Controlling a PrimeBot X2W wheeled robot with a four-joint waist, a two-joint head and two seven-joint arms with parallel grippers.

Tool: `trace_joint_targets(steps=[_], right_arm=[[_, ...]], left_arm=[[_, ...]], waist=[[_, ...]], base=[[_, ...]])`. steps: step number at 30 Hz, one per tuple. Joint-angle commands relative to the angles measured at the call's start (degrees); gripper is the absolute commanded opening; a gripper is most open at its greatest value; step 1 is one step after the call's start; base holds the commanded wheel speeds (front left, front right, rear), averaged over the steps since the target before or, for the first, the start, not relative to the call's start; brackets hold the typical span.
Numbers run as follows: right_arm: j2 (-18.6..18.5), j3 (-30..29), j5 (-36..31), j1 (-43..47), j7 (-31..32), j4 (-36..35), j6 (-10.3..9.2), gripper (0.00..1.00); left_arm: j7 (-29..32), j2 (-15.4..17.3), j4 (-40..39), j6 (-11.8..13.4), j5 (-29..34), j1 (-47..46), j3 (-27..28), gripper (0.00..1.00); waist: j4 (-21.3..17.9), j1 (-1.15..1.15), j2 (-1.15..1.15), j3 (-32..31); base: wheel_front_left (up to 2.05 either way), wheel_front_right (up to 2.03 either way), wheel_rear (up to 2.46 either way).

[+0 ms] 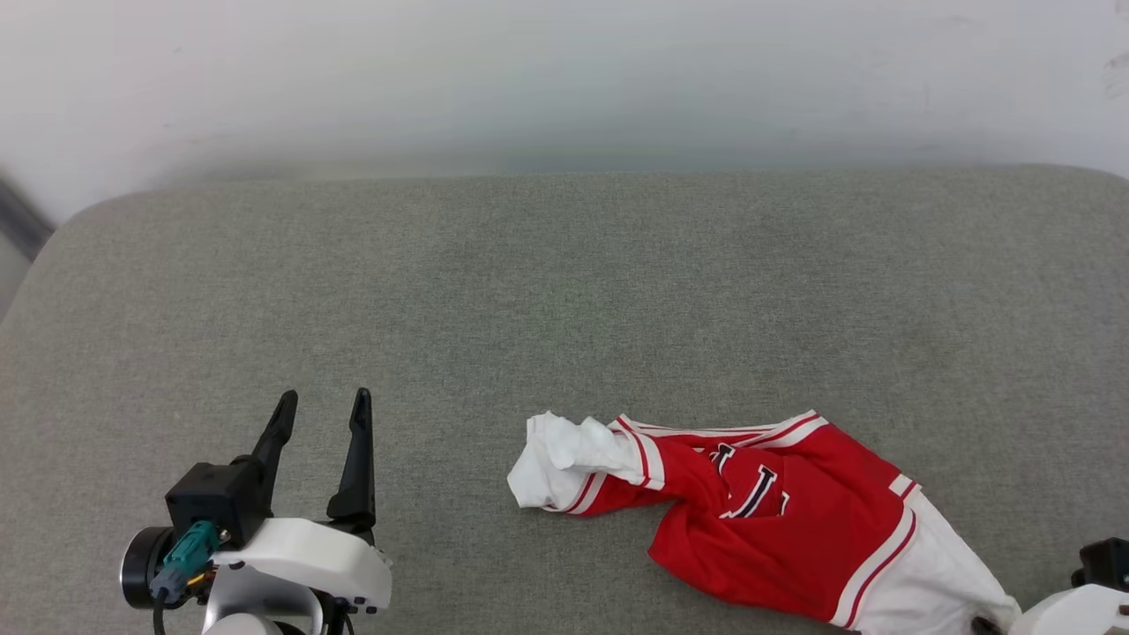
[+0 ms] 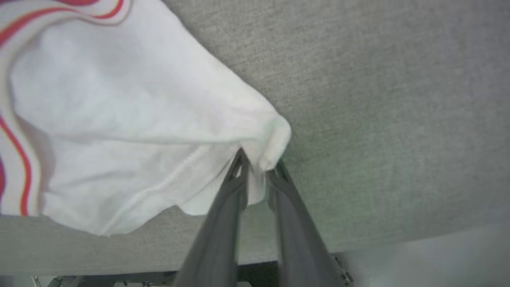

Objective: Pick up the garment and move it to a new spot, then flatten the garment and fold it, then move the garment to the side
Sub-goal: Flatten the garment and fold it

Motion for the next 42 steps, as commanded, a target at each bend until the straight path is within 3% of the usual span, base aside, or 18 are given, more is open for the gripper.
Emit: trace_joint_targets(steps=[1, 13, 19, 23, 28, 34, 42], right_arm=[[0.4, 0.4, 0.8, -0.3, -2.9, 0.4, -0.02, 1.00], [1.1, 4.5, -3.1, -2.7, -34.1, -1.3, -0.02, 1.00], [1.3, 8.1, -4.9, -3.0, -40.1, -3.0, -0.02, 1.00], [1.8, 10.9, -6.0, -1.7, -40.6, -6.8, -0.02, 1.00], [2.3, 12.9, -6.9, -0.3, -39.2, -12.4, -0.02, 1.00], [2.6, 14.8, -7.6, -1.1, -36.9, -16.5, -0.02, 1.00], [2.7, 16.1, -6.8, -3.6, -36.8, -17.0, -0.03, 1.00]], left_arm=[[0.1, 0.2, 0.2, 0.3, -0.3, 0.6, 0.1, 1.00], [1.2, 1.3, 0.7, 1.4, -1.0, 2.7, 0.6, 1.00], [2.7, 2.3, 0.5, 1.6, -1.4, 3.7, 0.5, 1.00], [5.4, 3.4, -0.2, 1.7, -1.9, 3.0, 0.1, 1.00], [11.4, 4.6, 0.0, -1.4, -2.8, -2.6, -1.6, 1.00], [21.0, 4.3, 2.9, -7.7, -6.3, -13.3, -4.1, 1.00], [31.6, 2.8, 9.0, -16.0, -7.6, -24.0, -10.3, 1.00]], waist=[[0.0, 0.00, 0.00, -0.1], [-0.5, 0.00, 0.00, -2.2], [-0.9, 0.00, 0.00, -3.3], [-1.1, 0.00, 0.00, -3.6], [-1.2, 0.00, 0.00, -1.4], [-2.3, 0.00, 0.00, 3.0], [-4.4, 0.00, 0.00, 8.8]], base=[[0.00, 0.00, 0.00], [0.00, 0.00, 0.00], [0.00, 0.00, 0.00], [0.00, 0.00, 0.00], [0.00, 0.00, 0.00], [0.00, 0.00, 0.00], [0.00, 0.00, 0.00]])
